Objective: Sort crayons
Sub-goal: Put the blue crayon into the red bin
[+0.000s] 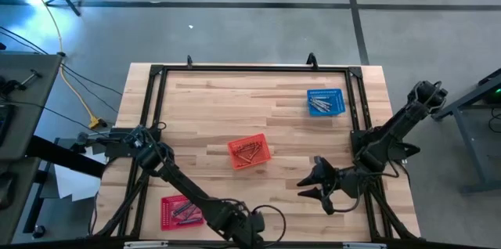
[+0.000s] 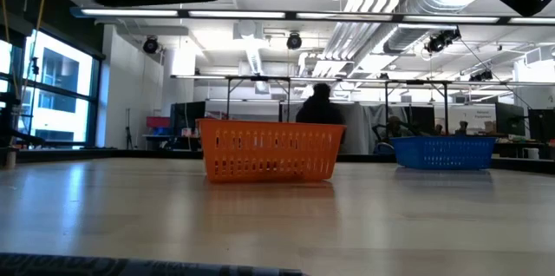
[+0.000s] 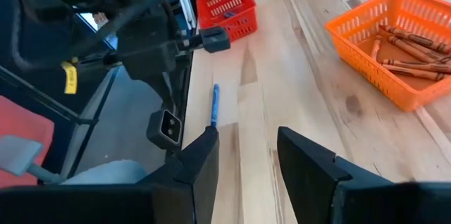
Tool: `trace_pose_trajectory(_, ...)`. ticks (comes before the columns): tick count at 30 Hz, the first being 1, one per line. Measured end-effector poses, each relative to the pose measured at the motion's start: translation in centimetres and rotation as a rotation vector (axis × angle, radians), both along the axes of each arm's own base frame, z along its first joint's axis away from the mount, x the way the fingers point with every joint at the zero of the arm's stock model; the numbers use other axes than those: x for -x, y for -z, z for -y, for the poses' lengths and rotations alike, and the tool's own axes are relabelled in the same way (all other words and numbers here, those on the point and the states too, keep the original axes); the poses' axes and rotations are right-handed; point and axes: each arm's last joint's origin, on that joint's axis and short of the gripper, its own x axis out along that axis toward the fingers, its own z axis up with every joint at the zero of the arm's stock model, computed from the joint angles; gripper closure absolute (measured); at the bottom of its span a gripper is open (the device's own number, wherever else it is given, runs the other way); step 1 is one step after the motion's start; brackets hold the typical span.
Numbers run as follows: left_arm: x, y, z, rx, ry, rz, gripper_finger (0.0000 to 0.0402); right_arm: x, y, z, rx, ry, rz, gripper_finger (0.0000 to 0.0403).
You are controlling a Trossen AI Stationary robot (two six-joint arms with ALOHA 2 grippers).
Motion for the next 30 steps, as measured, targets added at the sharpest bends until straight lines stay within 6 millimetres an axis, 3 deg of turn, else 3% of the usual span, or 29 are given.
trace_pose_trajectory(7, 0.3, 0.3, 0.2, 0.068, 0.121, -0.08, 0.0327, 0.0, 0.0, 0.0, -0.022, 0.012, -0.003, 0.0263)
trace_pose_trajectory(15, 0.4, 0.4, -0.1, -0.002, 0.111, -0.063, 0.0268, 0.0, 0.0, 0.0, -0.022, 0.011, -0.004, 0.0263)
trace_pose_trajectory(30, 0.7, 1.2, -1.0, -0.125, 0.034, -0.105, 0.0265, 0.1, 0.2, 0.1, 0.002, 0.006, -0.018, 0.0263)
